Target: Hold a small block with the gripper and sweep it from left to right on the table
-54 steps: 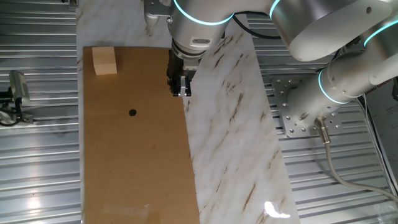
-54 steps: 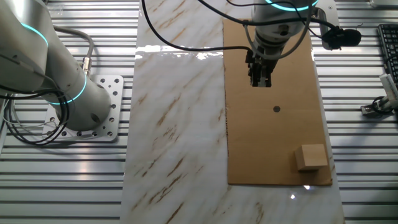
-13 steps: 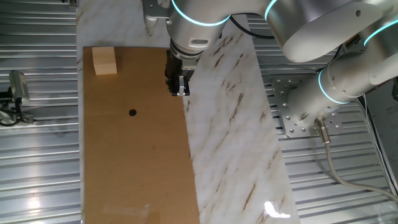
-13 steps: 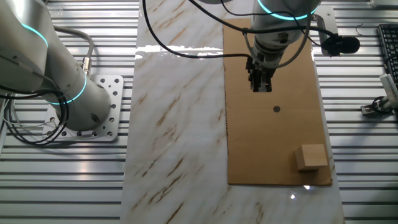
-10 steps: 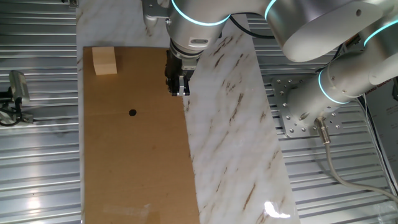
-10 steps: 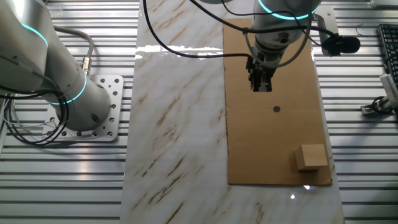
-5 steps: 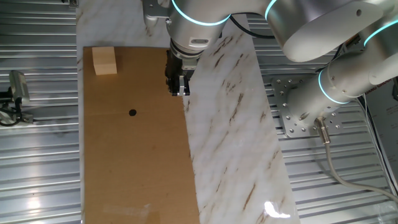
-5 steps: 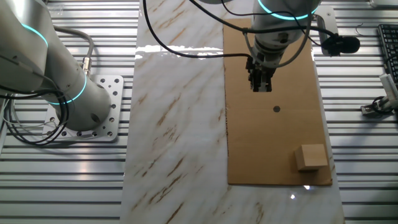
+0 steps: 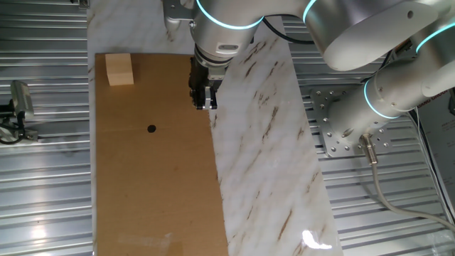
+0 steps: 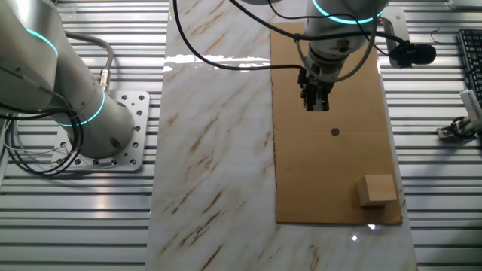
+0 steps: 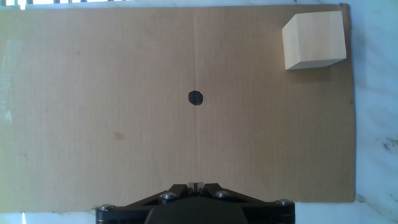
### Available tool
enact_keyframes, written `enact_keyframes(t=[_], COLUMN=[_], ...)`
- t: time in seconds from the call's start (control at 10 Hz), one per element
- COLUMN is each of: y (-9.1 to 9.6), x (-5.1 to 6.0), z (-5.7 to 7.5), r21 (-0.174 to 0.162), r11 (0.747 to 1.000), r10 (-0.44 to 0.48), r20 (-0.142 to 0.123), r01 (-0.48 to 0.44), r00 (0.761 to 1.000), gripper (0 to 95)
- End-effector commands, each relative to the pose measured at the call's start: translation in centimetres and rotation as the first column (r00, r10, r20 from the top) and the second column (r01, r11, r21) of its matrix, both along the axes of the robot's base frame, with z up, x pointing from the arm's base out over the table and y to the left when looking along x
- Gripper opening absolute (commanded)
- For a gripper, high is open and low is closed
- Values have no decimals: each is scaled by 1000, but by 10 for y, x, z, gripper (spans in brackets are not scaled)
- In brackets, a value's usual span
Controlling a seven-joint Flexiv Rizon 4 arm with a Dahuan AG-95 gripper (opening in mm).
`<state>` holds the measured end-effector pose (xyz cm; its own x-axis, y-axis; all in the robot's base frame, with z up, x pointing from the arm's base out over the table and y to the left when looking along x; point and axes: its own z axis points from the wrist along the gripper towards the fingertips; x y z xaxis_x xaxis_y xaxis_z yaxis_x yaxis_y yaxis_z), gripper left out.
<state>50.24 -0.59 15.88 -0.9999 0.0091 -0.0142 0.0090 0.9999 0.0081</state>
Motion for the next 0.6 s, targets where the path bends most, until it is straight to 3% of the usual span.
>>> enact_keyframes(t=[0.1, 0.3, 0.4, 0.6], y=[0, 0, -59, -59], x=[0, 0, 19, 21], z=[0, 0, -12, -18], r21=[1, 1, 31, 37], r11=[1000, 1000, 986, 982], r10=[-1, -1, 162, 187], r20=[0, 0, -7, -6], r01=[1, 1, -161, -186], r00=[1000, 1000, 987, 982], gripper=[0, 0, 0, 0])
